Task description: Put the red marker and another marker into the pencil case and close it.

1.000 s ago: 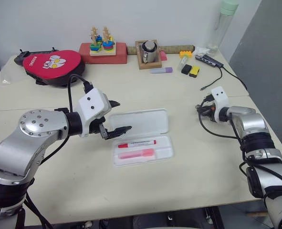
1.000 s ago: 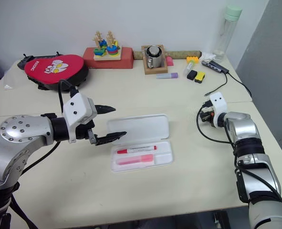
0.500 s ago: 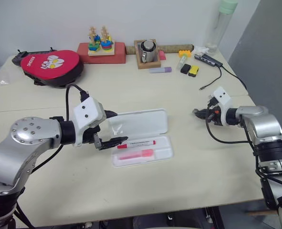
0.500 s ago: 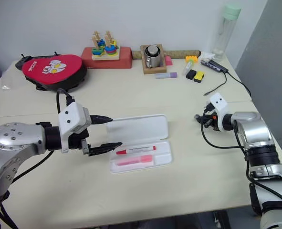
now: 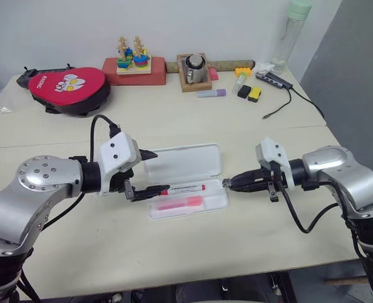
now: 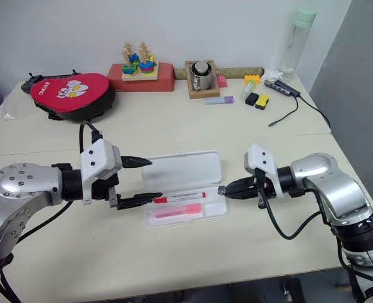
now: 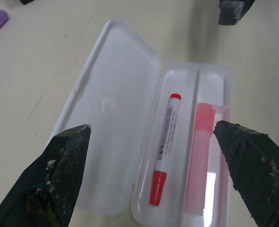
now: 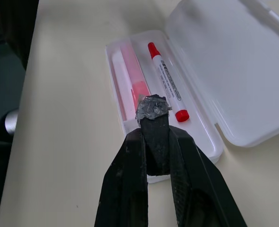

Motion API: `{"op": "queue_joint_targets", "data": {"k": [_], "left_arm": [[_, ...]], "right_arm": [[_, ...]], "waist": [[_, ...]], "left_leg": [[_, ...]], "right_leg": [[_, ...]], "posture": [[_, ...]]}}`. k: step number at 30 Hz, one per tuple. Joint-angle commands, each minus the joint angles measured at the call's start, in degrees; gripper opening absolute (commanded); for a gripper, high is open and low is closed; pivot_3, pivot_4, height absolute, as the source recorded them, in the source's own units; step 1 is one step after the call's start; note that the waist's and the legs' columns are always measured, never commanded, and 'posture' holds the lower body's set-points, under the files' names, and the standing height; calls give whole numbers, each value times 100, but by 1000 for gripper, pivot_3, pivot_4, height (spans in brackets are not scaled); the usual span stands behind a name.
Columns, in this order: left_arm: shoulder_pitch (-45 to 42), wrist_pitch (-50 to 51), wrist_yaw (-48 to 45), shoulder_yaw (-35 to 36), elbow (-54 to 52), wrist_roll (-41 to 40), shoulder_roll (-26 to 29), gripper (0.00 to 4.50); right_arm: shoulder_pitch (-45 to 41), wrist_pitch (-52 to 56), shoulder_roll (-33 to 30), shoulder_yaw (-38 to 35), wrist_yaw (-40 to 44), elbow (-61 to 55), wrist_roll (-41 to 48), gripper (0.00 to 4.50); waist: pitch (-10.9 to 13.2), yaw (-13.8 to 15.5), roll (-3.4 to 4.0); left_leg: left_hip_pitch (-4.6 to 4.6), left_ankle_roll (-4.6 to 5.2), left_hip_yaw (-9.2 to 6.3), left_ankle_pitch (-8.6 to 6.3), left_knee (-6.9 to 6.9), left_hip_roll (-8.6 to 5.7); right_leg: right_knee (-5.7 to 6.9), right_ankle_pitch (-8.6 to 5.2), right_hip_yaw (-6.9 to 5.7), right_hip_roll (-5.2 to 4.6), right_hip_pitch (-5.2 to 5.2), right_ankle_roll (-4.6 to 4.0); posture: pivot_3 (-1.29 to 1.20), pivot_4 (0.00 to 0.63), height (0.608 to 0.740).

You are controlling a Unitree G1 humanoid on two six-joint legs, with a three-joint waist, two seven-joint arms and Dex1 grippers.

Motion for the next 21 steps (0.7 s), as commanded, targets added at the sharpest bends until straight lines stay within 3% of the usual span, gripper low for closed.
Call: {"op": "queue_joint_targets", "data": {"k": [1,14,16,21], "left_arm": [[-154,-249,-72,-80,51,174,37,4500],[-335,-357,-79,-262,218,353,-70,4500],[-348,-359,-78,-257,235,365,-79,4500],[-330,-358,-57,-256,244,391,-123,4500]], "right_arm": [[48,-386,231,493,-313,-54,-411,287],[100,-957,399,942,-409,437,-917,287],[133,-1030,364,926,-356,470,-939,996],[109,-1101,409,856,-445,578,-989,2073]], "waist": [[1,-2,2],[1,5,2],[1,6,1],[1,6,1]], "left_leg": [[-2,0,0,0,-2,0],[-7,0,-1,0,0,-1],[-7,0,0,0,0,-1],[-7,0,-1,0,-1,-1]], "right_leg": [[-1,0,1,1,-3,0],[-3,8,-1,-1,-4,-12],[-3,4,0,-1,-3,-7],[-3,6,-1,-1,-4,-10]], "posture": [[0,150,740],[0,150,740],[0,150,740],[0,150,740]]}}
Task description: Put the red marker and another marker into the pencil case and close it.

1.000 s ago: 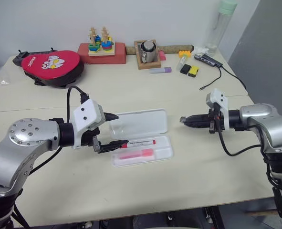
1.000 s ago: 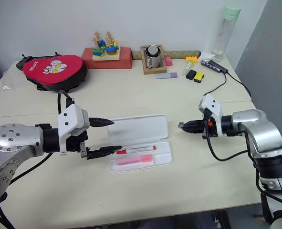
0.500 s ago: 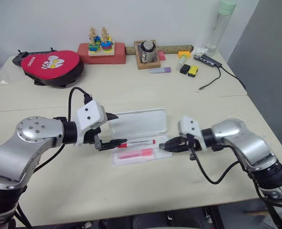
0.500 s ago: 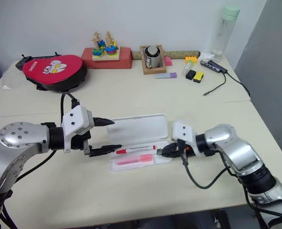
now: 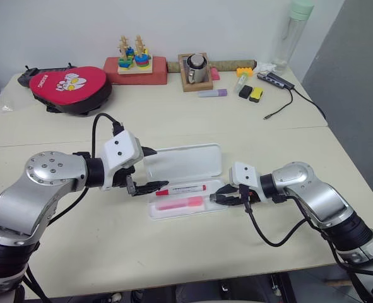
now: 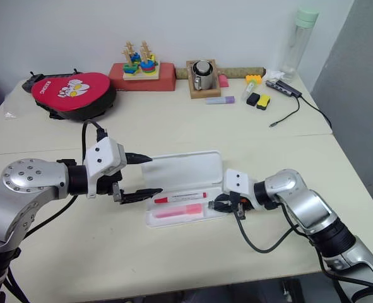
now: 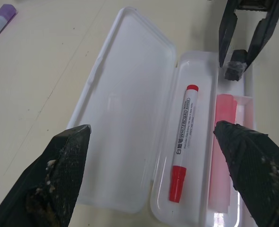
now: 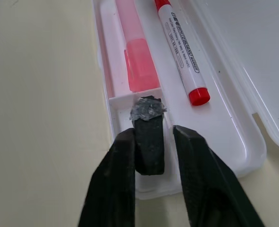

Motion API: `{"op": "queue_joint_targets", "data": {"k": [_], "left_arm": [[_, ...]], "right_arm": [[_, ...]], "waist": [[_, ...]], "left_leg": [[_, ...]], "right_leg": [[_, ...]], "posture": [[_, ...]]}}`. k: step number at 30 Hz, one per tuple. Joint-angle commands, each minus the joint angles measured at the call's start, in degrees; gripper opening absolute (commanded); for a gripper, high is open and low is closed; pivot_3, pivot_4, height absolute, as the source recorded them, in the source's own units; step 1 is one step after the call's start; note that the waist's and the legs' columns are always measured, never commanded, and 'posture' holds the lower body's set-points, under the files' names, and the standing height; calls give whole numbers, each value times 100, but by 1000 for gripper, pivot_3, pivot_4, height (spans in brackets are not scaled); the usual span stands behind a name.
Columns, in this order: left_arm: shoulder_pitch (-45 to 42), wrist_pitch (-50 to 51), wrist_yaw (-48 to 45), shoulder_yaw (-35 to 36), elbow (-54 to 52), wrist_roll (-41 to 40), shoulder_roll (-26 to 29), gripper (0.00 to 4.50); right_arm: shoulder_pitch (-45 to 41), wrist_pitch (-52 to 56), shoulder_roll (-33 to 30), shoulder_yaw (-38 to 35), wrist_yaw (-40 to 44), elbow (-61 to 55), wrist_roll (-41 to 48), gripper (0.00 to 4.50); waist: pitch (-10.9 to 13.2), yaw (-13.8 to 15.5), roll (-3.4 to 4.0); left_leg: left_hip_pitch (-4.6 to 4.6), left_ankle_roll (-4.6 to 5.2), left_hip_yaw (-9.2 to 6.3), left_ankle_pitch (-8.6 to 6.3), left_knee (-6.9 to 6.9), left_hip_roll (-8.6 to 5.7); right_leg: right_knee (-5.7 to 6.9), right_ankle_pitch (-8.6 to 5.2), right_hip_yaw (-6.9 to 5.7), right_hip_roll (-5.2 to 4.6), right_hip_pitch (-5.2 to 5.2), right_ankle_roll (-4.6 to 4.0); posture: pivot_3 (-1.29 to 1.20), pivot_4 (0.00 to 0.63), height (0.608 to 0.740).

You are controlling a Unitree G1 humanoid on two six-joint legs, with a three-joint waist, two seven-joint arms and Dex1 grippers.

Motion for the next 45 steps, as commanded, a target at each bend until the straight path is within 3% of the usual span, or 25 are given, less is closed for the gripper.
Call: {"op": "queue_joint_targets", "data": {"k": [1,11,25,29,35,45], "left_arm": [[-82,-98,20,3,-73,55,-44,4500],[-34,-109,36,34,-50,88,-128,4500],[-318,510,371,674,70,-490,-315,4500],[-242,695,127,1091,9,-836,-102,4500],[65,715,-154,1587,140,-1002,301,4500],[585,734,-142,1956,-83,-1105,450,4500]], "right_arm": [[-31,-150,0,-150,-41,3,-35,2377],[-303,167,-15,-383,108,-183,289,4460],[-733,515,-405,-936,236,-147,594,4460],[-1101,-25,-582,-1031,114,776,179,4460],[-1687,-635,-374,-1000,8,1841,-163,2853],[-2079,-1302,404,-869,-161,2839,-506,433]], "waist": [[0,0,0],[0,-1,0],[0,1,0],[0,-1,0],[1,-28,0],[2,-26,2]], "left_leg": [[0,0,0,0,0,0],[2,0,-2,0,0,0],[3,1,-2,0,3,0],[-4,1,0,0,4,0],[3,1,2,0,-7,0],[0,1,2,0,-9,2]], "right_leg": [[0,0,0,0,0,1],[2,0,-2,0,1,0],[5,-2,-2,0,2,4],[0,5,-1,-1,-1,-7],[2,8,0,-1,-4,-13],[-1,8,-1,-1,-4,-13]], "posture": [[0,150,740],[0,150,740],[0,150,740],[0,150,740],[0,150,740],[0,150,740]]}}
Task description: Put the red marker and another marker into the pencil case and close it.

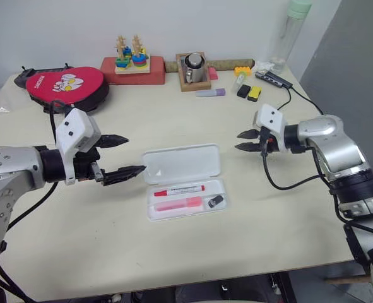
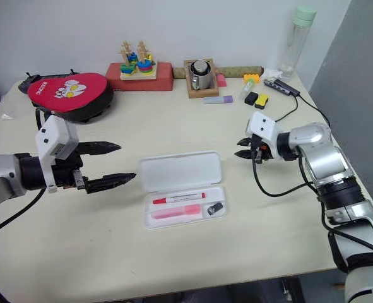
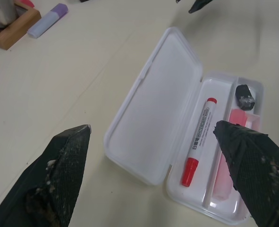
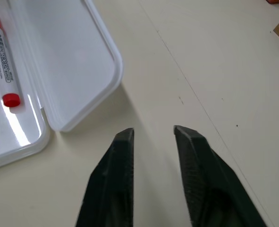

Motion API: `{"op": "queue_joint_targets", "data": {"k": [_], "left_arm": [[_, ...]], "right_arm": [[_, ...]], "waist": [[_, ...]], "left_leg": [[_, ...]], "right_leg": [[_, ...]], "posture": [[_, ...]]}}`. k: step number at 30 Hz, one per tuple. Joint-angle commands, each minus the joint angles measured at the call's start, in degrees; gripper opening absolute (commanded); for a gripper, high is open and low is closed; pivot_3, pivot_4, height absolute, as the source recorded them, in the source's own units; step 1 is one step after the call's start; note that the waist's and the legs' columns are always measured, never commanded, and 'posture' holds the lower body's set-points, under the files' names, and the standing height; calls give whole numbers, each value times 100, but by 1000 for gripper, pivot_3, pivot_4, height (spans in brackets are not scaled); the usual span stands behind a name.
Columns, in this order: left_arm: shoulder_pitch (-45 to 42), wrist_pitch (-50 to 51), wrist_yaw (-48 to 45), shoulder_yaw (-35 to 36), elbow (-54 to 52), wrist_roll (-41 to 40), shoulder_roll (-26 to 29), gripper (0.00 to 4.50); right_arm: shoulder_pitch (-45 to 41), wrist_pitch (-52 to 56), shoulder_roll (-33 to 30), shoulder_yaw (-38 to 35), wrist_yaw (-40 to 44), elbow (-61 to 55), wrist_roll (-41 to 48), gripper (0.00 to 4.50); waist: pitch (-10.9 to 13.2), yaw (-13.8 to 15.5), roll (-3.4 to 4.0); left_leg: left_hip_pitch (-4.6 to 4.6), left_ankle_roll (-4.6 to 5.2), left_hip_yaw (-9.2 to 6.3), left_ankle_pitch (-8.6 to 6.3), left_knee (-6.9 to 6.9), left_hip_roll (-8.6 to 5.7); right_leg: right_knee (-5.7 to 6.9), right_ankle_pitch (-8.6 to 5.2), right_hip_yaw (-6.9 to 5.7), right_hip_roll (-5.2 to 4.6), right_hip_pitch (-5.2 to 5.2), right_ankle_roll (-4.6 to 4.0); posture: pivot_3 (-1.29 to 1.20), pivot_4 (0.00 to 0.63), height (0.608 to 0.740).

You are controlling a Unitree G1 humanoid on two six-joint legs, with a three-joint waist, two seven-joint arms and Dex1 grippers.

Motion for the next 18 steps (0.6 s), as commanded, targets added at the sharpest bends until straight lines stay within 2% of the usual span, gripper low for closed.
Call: {"op": "queue_joint_targets", "data": {"k": [1,3,9,18], "left_arm": [[127,-25,74,274,-272,-85,48,4500],[177,2,109,314,-330,-130,40,4500],[308,19,202,377,-417,-189,40,4500],[447,-25,274,390,-443,-215,44,4500]], "right_arm": [[-217,-246,375,52,-86,245,-103,168],[-324,-435,522,140,-49,564,-214,22],[-530,-820,781,278,104,1149,-431,22],[-591,-689,899,197,407,700,-332,22]], "waist": [[0,0,-1],[0,-2,0],[0,6,0],[0,2,1]], "left_leg": [[0,0,0,0,0,0],[1,0,1,0,1,0],[0,-1,0,0,1,0],[0,0,-1,0,-1,0]], "right_leg": [[0,0,0,0,0,0],[1,0,1,0,0,0],[1,1,0,0,0,-1],[2,1,0,0,-1,-1]], "posture": [[0,150,740],[0,150,740],[0,150,740],[0,150,740]]}}
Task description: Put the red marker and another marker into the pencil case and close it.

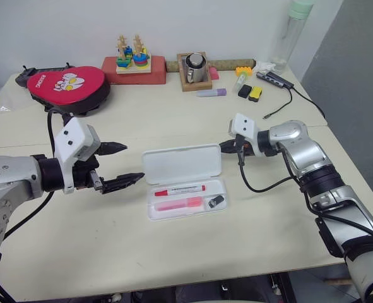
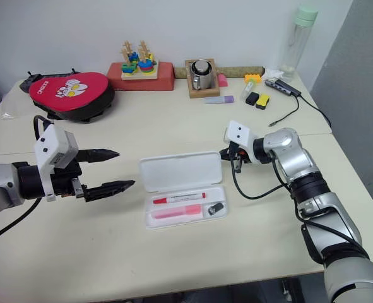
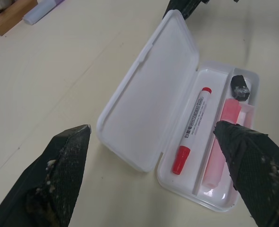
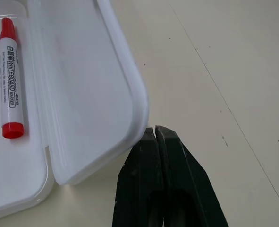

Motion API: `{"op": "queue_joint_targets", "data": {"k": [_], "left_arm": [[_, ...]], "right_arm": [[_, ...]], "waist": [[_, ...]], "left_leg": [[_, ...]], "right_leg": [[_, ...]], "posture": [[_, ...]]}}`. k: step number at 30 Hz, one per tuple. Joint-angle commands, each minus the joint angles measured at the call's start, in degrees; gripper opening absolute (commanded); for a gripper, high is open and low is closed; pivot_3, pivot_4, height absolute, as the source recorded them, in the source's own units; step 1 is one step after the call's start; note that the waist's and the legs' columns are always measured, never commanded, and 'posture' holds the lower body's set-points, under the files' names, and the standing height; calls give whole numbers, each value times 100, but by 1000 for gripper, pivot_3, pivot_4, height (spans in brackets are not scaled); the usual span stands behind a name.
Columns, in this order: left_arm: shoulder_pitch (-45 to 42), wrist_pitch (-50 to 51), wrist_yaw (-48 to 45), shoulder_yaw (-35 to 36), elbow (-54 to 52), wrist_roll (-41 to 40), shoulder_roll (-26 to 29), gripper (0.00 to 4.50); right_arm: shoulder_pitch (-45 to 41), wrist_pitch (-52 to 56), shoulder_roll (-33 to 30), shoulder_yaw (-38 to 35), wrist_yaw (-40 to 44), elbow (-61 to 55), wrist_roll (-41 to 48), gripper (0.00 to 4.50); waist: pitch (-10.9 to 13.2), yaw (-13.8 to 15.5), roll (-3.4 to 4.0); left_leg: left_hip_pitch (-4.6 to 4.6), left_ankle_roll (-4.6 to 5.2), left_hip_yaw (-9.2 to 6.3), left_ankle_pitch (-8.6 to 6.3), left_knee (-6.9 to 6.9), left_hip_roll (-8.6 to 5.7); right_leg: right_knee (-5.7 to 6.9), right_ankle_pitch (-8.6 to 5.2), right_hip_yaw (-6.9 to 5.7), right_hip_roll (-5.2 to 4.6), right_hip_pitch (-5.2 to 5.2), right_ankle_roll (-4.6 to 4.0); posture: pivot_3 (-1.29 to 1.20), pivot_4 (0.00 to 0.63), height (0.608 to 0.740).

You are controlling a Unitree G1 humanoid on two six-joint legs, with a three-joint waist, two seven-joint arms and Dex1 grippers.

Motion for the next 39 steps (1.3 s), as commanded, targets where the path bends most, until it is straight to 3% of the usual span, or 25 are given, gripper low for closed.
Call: {"op": "queue_joint_targets", "data": {"k": [1,18,39], "left_arm": [[-23,-55,54,188,-124,-46,48,4500],[-241,-147,146,-66,-13,-14,-18,4500],[51,-56,118,11,-188,-35,81,4500]], "right_arm": [[-150,101,-101,-122,261,-539,132,22],[353,779,-616,-1,984,-2391,423,22],[1102,1617,-713,442,1079,-3757,690,22]], "waist": [[0,0,0],[1,4,1],[0,7,1]], "left_leg": [[0,0,0,0,0,0],[1,0,-2,0,0,0],[0,0,-3,0,2,0]], "right_leg": [[0,0,0,0,0,0],[1,0,-2,0,0,0],[-1,-1,-2,0,0,1]], "posture": [[0,150,740],[0,150,740],[0,150,740]]}}
